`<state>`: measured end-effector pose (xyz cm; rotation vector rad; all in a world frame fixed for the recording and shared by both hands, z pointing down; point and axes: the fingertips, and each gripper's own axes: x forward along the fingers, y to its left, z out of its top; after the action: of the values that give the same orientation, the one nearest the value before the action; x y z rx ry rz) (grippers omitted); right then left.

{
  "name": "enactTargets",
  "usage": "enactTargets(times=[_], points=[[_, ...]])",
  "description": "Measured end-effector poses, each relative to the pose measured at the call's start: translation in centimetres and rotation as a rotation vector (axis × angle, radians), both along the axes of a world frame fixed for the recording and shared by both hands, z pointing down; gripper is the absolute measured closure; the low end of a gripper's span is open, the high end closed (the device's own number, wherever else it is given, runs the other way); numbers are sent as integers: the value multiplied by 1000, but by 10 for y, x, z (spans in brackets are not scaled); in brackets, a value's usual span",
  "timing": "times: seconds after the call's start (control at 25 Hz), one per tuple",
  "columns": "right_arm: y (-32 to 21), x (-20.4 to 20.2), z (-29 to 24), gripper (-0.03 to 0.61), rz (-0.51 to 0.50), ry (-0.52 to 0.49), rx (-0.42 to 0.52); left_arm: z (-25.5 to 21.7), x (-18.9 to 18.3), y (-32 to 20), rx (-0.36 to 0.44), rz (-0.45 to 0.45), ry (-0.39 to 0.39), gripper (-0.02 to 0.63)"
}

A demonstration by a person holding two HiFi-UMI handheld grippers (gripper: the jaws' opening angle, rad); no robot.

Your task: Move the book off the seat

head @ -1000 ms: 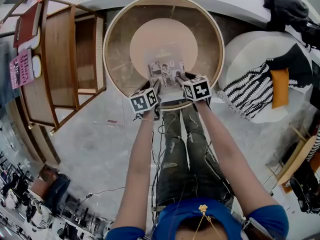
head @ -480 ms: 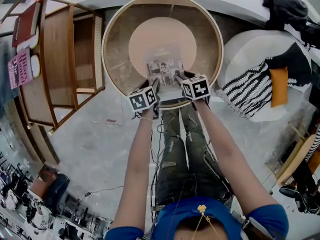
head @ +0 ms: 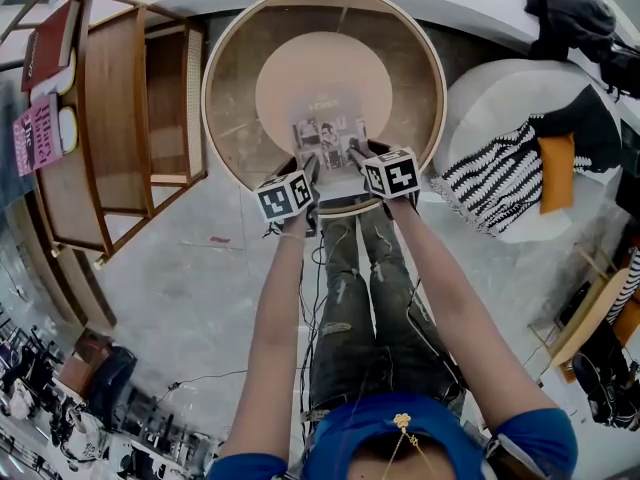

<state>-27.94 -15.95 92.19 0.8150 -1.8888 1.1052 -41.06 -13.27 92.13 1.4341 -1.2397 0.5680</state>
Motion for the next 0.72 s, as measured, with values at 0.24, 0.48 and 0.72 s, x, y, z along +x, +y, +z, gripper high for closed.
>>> enactTargets(times=[0.24, 0.48, 0.72], points=[[0, 0, -2, 411, 1, -1, 2, 0, 0, 2, -7, -1, 4, 410], [-1, 0, -2, 411, 7, 2, 2, -1, -1, 0, -4, 0, 4, 410], [-1, 1, -1, 412, 11, -7, 2, 0, -1, -1, -3, 0, 1, 410]])
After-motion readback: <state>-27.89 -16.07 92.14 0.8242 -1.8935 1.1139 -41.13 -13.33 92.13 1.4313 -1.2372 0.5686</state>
